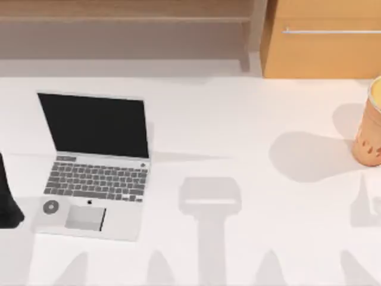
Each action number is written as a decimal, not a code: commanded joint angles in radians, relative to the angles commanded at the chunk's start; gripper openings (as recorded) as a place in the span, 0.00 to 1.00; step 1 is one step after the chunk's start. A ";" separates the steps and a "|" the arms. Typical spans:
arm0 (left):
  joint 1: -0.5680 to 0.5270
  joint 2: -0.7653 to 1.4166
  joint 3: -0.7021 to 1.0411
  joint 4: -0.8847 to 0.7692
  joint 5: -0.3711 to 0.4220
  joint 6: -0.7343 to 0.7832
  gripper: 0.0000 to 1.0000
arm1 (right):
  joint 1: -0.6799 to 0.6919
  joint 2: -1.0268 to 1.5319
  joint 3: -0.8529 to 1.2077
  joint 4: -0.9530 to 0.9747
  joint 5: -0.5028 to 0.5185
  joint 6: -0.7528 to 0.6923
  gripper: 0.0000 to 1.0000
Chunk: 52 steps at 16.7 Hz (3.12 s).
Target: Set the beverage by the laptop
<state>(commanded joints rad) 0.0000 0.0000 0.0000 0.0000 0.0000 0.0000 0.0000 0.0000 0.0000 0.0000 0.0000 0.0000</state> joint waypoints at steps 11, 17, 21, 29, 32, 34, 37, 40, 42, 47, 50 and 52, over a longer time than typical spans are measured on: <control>0.000 0.000 0.000 0.000 0.000 0.000 1.00 | 0.059 0.470 0.015 0.421 0.072 0.018 1.00; 0.000 0.000 0.000 0.000 0.000 0.000 1.00 | 0.125 1.033 0.017 0.863 0.143 0.039 1.00; 0.000 0.000 0.000 0.000 0.000 0.000 1.00 | 0.160 1.331 0.022 1.108 0.182 0.045 1.00; 0.000 0.000 0.000 0.000 0.000 0.000 1.00 | 0.183 1.506 0.032 1.268 0.209 0.045 1.00; 0.000 0.000 0.000 0.000 0.000 0.000 1.00 | 0.179 1.507 0.031 1.267 0.207 0.044 1.00; 0.000 0.000 0.000 0.000 0.000 0.000 1.00 | 0.172 1.544 0.066 1.279 0.199 0.043 1.00; 0.000 0.000 0.000 0.000 0.000 0.000 1.00 | 0.150 1.677 0.166 1.308 0.179 0.038 1.00; 0.000 0.000 0.000 0.000 0.000 0.000 1.00 | 0.125 1.816 0.275 1.331 0.157 0.033 1.00; 0.000 0.000 0.000 0.000 0.000 0.000 1.00 | 0.114 1.860 0.318 1.339 0.147 0.031 1.00; 0.000 0.000 0.000 0.000 0.000 0.000 1.00 | 0.112 1.866 0.324 1.339 0.146 0.031 0.92; 0.000 0.000 0.000 0.000 0.000 0.000 1.00 | 0.112 1.866 0.324 1.339 0.146 0.031 0.70; 0.000 0.000 0.000 0.000 0.000 0.000 1.00 | 0.112 1.866 0.324 1.339 0.146 0.031 0.55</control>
<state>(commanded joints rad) 0.0000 0.0000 0.0000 0.0000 0.0000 0.0000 0.1125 1.8660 0.3238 1.3394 0.1456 0.0307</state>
